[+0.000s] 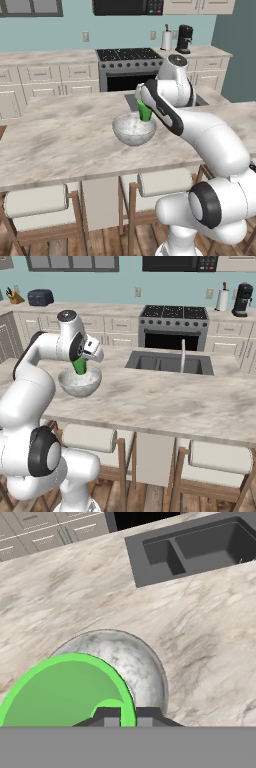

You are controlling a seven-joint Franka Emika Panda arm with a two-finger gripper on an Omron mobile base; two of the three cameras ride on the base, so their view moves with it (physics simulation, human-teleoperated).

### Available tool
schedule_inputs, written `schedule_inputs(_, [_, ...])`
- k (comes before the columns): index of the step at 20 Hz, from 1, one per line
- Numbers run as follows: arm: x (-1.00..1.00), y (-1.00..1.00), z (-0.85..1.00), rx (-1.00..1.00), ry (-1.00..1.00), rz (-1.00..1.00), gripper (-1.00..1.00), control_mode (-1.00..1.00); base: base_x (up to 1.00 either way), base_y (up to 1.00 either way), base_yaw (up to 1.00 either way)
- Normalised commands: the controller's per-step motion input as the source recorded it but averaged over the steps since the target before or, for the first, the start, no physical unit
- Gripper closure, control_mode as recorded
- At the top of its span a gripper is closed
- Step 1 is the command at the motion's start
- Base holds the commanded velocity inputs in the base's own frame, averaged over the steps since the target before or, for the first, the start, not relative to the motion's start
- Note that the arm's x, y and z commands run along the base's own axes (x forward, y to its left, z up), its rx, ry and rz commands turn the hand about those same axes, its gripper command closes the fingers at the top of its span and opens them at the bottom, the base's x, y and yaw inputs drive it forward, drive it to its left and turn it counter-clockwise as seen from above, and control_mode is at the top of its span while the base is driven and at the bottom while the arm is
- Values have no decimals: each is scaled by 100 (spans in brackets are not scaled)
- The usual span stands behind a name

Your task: Place the cup inside the bowl on the dining table and move the bowl to any counter.

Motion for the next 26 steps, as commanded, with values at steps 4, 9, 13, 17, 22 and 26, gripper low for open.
schedule_inputs(4, [0,9,-16,0,0,0,100,-100,0,0,0])
schedule_inputs(9, [0,20,-16,0,0,0,100,-100,0,0,0])
schedule_inputs(13, [0,23,-11,0,0,0,100,-100,0,0,0])
schedule_inputs(17, [14,9,-7,0,0,-1,100,-100,0,0,0])
schedule_inputs(22, [24,0,-10,0,0,-2,100,-100,0,0,0])
schedule_inputs(26, [16,0,-15,0,0,-1,100,-100,0,0,0])
